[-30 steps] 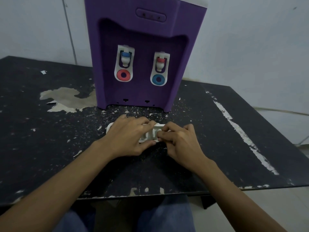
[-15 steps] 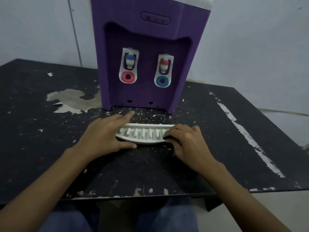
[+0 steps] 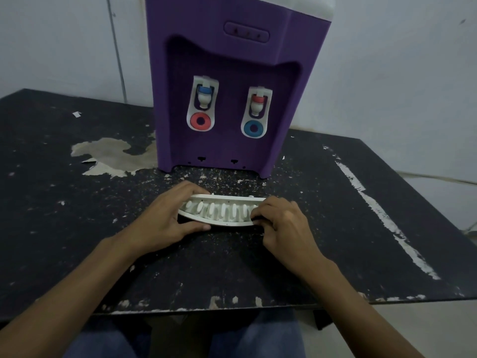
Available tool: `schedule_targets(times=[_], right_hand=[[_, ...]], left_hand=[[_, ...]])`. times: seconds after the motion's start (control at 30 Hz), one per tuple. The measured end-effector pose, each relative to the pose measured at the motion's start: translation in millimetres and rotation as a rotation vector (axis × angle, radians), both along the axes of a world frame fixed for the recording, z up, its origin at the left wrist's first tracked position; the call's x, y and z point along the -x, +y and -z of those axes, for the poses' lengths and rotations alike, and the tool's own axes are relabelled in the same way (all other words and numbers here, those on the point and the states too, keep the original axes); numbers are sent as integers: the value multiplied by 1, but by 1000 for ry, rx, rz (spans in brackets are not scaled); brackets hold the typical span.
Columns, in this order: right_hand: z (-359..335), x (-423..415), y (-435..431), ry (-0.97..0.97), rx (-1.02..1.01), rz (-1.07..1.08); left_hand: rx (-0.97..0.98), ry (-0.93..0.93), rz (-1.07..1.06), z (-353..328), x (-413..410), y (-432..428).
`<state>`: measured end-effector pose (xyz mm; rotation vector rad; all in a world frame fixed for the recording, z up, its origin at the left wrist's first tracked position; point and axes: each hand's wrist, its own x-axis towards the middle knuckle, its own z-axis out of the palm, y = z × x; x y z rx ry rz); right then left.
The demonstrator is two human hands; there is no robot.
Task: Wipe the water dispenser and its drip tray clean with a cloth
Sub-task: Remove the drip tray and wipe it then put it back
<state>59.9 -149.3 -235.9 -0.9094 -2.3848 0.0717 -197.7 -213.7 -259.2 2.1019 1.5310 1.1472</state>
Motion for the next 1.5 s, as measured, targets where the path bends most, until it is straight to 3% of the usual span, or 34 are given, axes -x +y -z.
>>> schedule_targets(times=[0.6, 0.8, 1.03, 1.27, 1.5], right_hand=[[4, 3, -2, 53, -43, -24], [0, 3, -8, 332, 80, -70], [-1, -1, 0, 88, 75, -42], [-11, 1, -2, -170, -111, -64], [-4, 4, -4, -8, -19, -81]], left_hand=[[-7, -15, 0, 2, 1, 1], [8, -11, 30, 2, -4, 4], [-10, 4, 22, 2, -6, 1], [-24, 10, 20, 1, -8, 1], [-13, -18, 26, 2, -8, 0]])
